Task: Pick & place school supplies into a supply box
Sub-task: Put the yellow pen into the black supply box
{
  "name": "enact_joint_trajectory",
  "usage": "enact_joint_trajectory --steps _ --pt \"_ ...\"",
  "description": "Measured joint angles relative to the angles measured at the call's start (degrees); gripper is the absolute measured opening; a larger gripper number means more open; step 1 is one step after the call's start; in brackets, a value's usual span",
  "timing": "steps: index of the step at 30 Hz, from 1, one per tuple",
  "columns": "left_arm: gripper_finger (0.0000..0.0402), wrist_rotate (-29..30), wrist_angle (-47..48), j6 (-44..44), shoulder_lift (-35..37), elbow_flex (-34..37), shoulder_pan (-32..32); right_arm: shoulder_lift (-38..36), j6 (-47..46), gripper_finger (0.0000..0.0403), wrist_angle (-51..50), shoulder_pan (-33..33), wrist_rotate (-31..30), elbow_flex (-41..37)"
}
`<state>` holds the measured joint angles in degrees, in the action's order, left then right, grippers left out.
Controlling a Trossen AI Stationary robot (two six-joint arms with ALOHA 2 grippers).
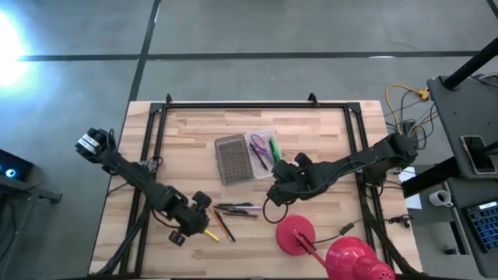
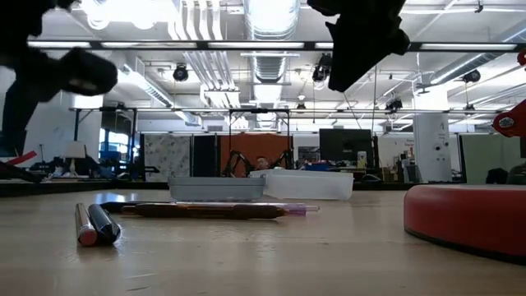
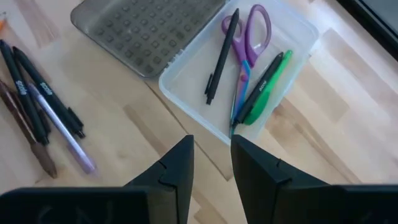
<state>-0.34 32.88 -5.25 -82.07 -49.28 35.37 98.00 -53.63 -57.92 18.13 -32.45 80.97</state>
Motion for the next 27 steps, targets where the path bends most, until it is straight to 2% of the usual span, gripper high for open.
enact_joint_trajectory --steps 8,17,20,24,27 --pt "0.0138 -0.85 -7.05 0.03 -6.65 1.25 0.4 0.0 -0.17 0.0098 -0.11 0.0 0.61 -0.26" --pt "0.0126 0.0 -7.25 -2.65 -14.12 0.44 0.41 0.0 -0.37 0.0098 -0.1 -0.02 1.16 -0.92" --pt "0.0093 1.3 -7.01 -3.03 -14.57 0.52 0.46 -0.01 -0.37 0.0098 -0.08 -0.02 1.19 -0.92" --pt "0.0024 1.92 -6.85 -2.94 -14.61 1.05 0.38 -0.02 -0.35 0.0098 -0.08 -0.02 1.19 -0.97" --pt "0.0015 0.06 -7.08 -2.81 -14.66 1.74 0.23 -0.02 -0.14 0.0097 -0.1 -0.02 1.06 -0.97"
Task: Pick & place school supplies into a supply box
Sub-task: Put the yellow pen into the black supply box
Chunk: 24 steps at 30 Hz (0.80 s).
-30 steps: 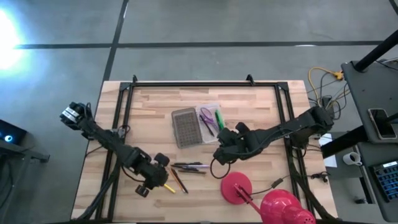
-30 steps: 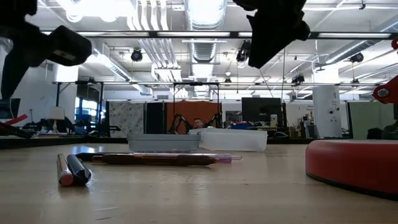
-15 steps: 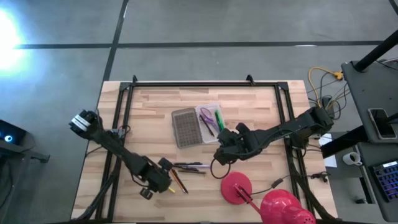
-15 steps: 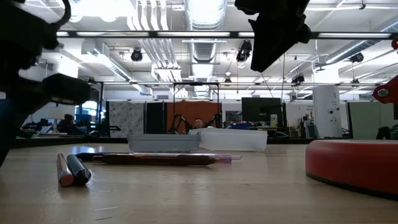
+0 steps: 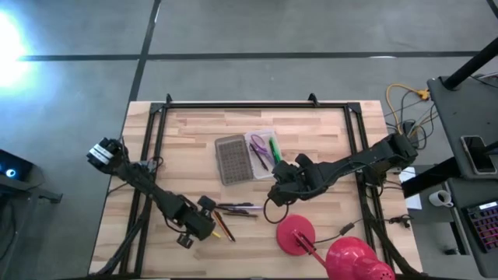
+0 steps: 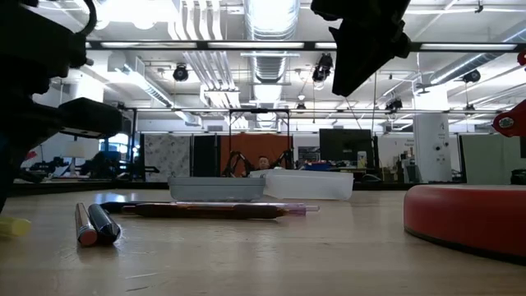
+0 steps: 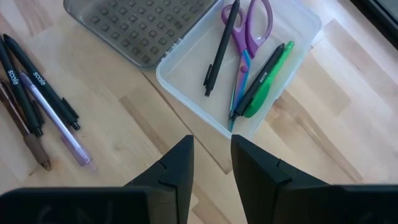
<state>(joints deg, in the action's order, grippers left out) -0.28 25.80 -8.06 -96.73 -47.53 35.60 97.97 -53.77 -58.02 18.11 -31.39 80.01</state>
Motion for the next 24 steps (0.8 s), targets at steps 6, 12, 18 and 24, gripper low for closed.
enact_joint_trajectory --steps 6,12,18,24 --pt "0.0014 -2.38 9.67 0.18 4.17 -1.98 -0.01 -2.43 -1.0 0.009 -0.45 0.43 -3.18 0.09" --pt "0.0011 0.0 27.86 10.3 12.71 -8.11 -2.84 -7.84 -6.39 0.0077 -3.8 1.14 -13.36 0.02" --pt "0.0011 8.96 34.07 32.48 13.71 -14.44 -14.27 -11.39 -7.11 0.007 -4.63 1.39 -17.21 -0.27" --pt "0.0011 14.35 27.89 50.59 9.64 -20.96 -28.59 -11.33 -8.89 0.0072 -4.72 1.55 -17.58 -0.33"
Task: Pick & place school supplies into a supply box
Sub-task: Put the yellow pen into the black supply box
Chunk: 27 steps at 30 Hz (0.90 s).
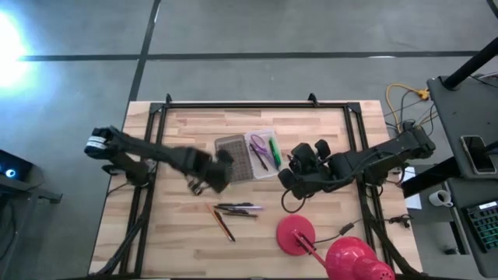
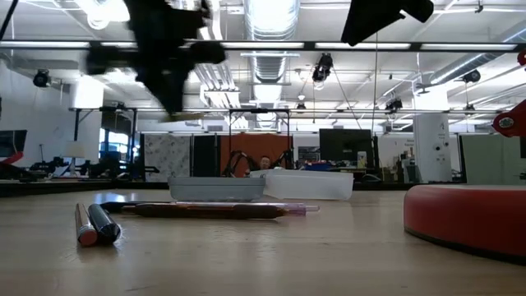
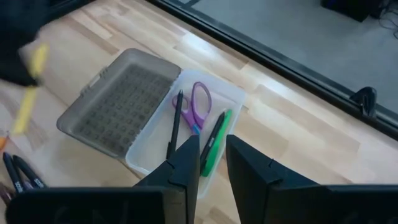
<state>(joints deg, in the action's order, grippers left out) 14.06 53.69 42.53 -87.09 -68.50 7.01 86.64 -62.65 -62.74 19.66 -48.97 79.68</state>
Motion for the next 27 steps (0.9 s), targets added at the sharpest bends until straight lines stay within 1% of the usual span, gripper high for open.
enact_joint_trajectory --steps 3,6,9,12,15,19,21,23,27 --pt "0.0011 -0.03 -5.63 9.56 -2.73 -3.34 -5.04 0.6 -0.02 0.0072 -0.02 0.0 0.27 -0.09" --pt "0.0011 -0.24 -10.94 18.42 -6.57 -6.49 -8.55 1.01 0.01 0.0072 -0.08 0.0 1.04 -0.11" --pt "0.0011 -0.33 -13.3 25.32 -11.16 -9.84 -10.87 1.21 0.0 0.0072 -0.09 0.17 1.67 -0.22" --pt "0.0011 -0.44 -18.07 31.78 -15.42 -12.81 -12.34 1.2 0.0 0.0072 -0.23 0.3 3.27 -0.26" --pt "0.0011 -2.24 -22.96 34.65 -18.72 -15.48 -13.45 1.06 0.02 0.007 -1.36 0.48 5.21 -0.26" --pt "0.0014 -5.57 -25.45 35.53 -21.57 -16.78 -14.59 0.81 0.0 0.007 -2.4 0.65 6.96 -0.26" --pt "0.003 -6.9 -26.26 35.54 -21.88 -16.43 -15.03 0.76 -0.2 0.0069 -3.1 0.85 7.29 -0.26" --pt "0.0054 -8.36 -26.74 35.53 -21.86 -15.23 -15.38 0.73 -0.96 0.0068 -3.48 1.11 7.45 -0.26" --pt "0.0103 -8.62 -27.51 34.67 -21.75 -13.11 -15.68 0.73 -1.68 0.0068 -3.6 1.14 7.45 -0.26"
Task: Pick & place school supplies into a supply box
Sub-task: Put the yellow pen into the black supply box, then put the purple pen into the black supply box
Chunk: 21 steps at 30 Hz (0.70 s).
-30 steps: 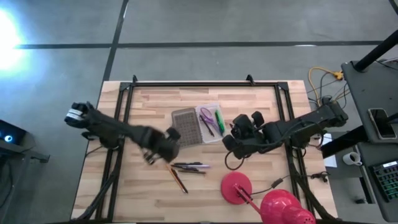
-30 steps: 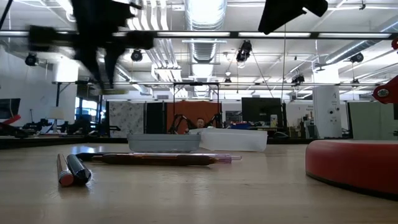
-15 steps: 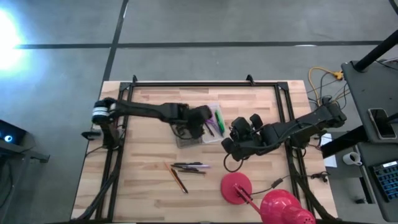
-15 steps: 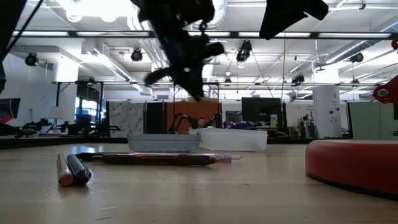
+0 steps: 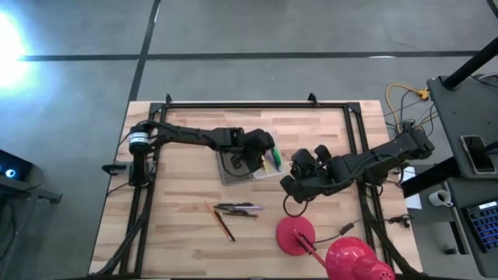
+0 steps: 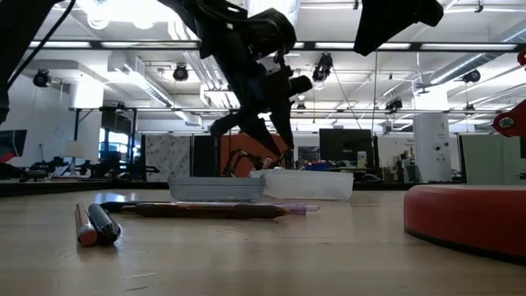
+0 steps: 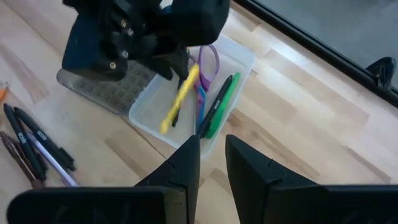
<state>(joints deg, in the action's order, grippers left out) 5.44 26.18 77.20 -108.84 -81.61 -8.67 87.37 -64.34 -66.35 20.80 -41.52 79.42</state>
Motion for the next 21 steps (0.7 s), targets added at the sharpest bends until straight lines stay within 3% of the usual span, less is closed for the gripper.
enact_joint_trajectory --steps 6,13,17,21 --pt "0.0146 6.01 1.22 -6.93 2.12 0.22 0.16 0.0 0.46 0.007 -0.13 -0.02 0.69 0.0" --pt "0.0148 6.92 14.59 -35.88 13.02 2.55 5.46 1.15 15.22 0.0075 4.86 -0.42 12.92 -2.05" --pt "0.0134 6.98 15.78 -51.0 23.01 11.6 11.69 4.77 31.11 0.0075 15.97 -1.89 22.21 -4.47" --pt "0.012 7.17 7.59 -64.62 33.63 22.99 18.89 10.82 41.01 0.0081 23.46 -2.08 25.75 -3.76"
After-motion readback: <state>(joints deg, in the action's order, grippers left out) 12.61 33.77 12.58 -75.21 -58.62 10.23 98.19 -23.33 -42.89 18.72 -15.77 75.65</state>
